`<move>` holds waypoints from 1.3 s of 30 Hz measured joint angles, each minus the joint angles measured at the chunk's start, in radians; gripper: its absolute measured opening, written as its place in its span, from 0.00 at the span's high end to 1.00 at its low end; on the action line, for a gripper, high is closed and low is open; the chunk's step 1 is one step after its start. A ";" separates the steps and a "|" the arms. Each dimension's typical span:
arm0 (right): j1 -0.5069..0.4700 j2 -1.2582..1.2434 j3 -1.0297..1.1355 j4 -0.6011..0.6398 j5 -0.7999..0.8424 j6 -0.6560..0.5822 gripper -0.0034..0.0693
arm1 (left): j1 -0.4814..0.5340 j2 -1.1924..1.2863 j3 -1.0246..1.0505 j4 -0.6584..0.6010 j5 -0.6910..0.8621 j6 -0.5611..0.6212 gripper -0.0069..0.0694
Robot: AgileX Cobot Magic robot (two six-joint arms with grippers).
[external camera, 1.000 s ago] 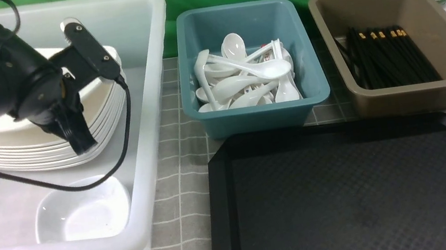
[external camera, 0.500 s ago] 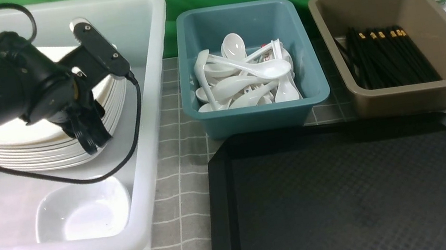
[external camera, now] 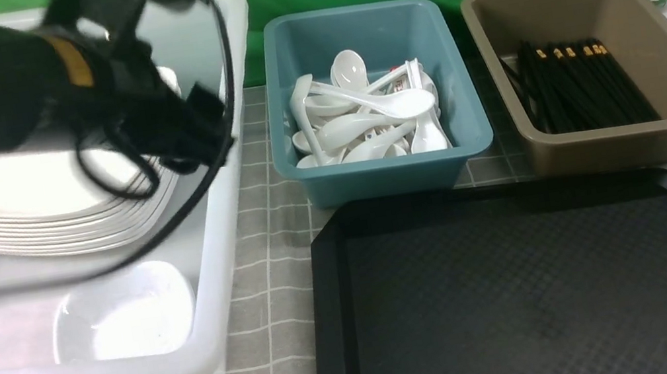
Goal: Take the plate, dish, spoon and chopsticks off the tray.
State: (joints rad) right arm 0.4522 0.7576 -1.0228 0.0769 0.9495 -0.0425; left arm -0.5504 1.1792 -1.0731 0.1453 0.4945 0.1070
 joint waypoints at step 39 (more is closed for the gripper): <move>-0.255 -0.289 0.230 -0.034 -0.278 -0.084 0.90 | -0.091 -0.624 0.900 -0.106 -0.700 0.006 0.89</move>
State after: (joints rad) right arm 0.1973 0.4688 -0.7927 0.0429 0.6716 -0.1263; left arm -0.6414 0.5549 -0.1731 0.0395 -0.2052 0.1133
